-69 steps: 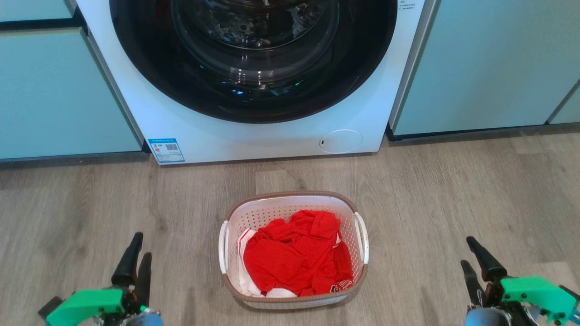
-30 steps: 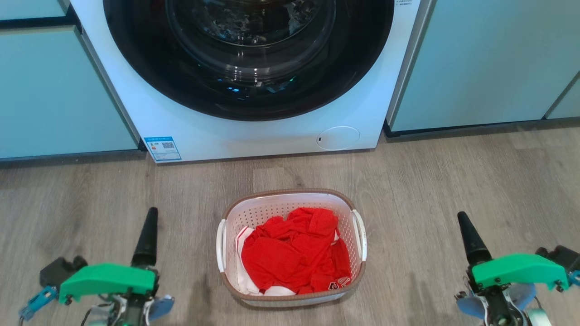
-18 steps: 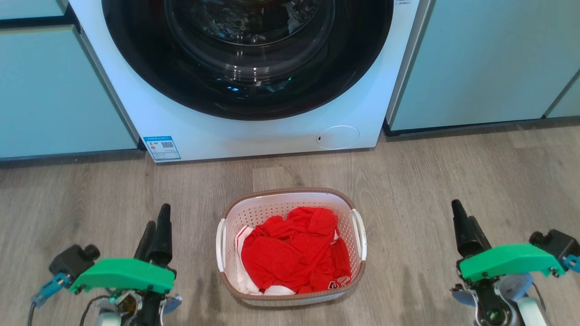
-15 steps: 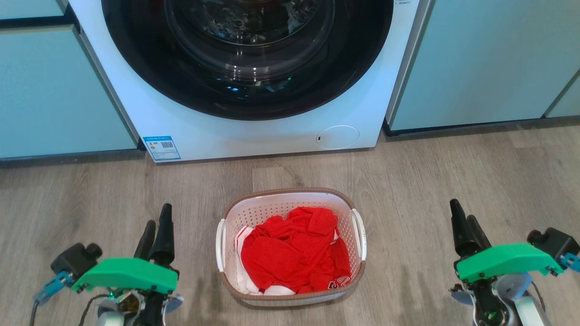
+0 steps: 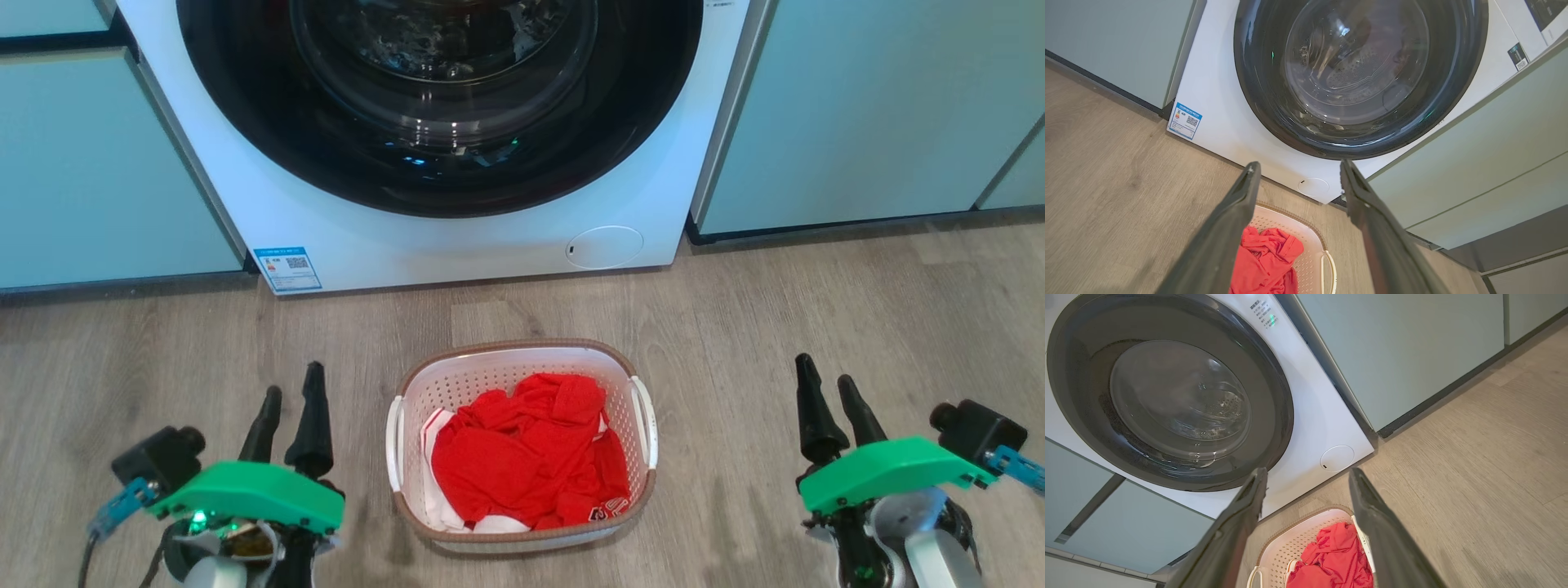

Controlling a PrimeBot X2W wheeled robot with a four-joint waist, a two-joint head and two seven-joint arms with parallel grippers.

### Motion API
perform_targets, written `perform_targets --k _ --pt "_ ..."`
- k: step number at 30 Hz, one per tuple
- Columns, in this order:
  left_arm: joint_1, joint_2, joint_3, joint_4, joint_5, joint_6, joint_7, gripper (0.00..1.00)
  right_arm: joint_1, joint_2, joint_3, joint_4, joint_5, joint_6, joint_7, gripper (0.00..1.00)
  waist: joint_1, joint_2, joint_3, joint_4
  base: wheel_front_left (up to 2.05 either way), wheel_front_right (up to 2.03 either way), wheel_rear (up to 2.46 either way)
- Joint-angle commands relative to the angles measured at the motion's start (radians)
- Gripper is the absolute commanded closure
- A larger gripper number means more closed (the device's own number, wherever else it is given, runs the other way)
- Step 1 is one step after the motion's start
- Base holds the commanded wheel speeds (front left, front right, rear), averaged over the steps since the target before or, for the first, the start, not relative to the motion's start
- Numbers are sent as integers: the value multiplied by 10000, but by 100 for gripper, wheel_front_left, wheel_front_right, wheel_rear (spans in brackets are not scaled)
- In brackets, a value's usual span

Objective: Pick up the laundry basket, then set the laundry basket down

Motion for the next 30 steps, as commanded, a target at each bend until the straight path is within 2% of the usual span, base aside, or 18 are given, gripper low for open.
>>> perform_targets --k 1,30 --pt "-359 129 86 -433 410 113 -134 0 -534 -116 211 -422 -397 -9 -160 0 0 0 -4 -9 0 0 0" --pt "131 167 -230 -648 3814 499 -956 0 -578 -154 936 -355 -3526 -12 -979 0 0 0 -107 -106 0 0 0"
